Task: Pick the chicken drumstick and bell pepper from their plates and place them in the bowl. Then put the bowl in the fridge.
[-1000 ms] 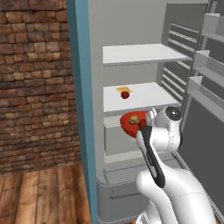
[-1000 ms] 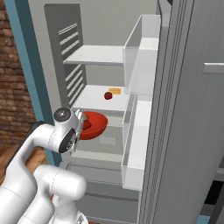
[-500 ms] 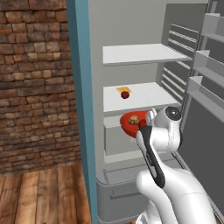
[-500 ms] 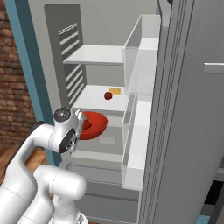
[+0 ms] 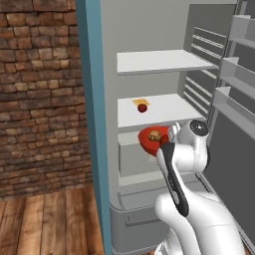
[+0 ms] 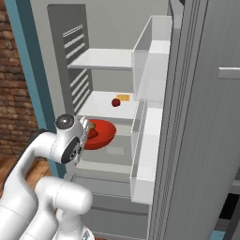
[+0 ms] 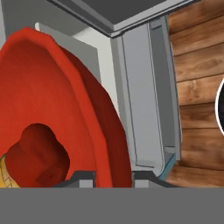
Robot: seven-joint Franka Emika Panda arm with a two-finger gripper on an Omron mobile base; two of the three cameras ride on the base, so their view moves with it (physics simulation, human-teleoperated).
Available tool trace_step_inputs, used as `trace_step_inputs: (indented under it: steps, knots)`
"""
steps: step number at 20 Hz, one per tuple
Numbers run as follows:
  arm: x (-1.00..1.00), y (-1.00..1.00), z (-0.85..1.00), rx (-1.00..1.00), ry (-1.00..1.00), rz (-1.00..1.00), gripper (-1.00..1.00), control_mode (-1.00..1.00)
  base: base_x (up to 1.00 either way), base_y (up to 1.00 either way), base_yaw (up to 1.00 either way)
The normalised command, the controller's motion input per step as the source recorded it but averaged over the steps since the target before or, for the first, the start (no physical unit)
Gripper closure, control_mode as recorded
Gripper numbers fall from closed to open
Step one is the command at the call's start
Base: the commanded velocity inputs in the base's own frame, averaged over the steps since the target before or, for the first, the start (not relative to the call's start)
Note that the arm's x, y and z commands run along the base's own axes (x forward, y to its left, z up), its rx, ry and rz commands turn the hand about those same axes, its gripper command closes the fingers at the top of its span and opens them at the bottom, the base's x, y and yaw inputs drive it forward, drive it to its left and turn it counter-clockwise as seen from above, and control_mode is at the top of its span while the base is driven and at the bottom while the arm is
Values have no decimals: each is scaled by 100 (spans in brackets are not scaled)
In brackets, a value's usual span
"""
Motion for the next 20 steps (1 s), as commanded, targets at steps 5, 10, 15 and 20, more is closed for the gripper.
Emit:
trace_step_inputs:
  steps: [5, 10, 15, 20]
  knots:
    - [-8, -13, 46, 1, -1, -8, 100, -100, 0, 0, 0]
    - [24, -17, 27, 0, -9, 0, 100, -100, 0, 0, 0]
    - [59, -19, 10, 0, -1, 1, 100, -100, 0, 0, 0]
    - [76, -16, 10, 0, 0, 0, 100, -100, 0, 0, 0]
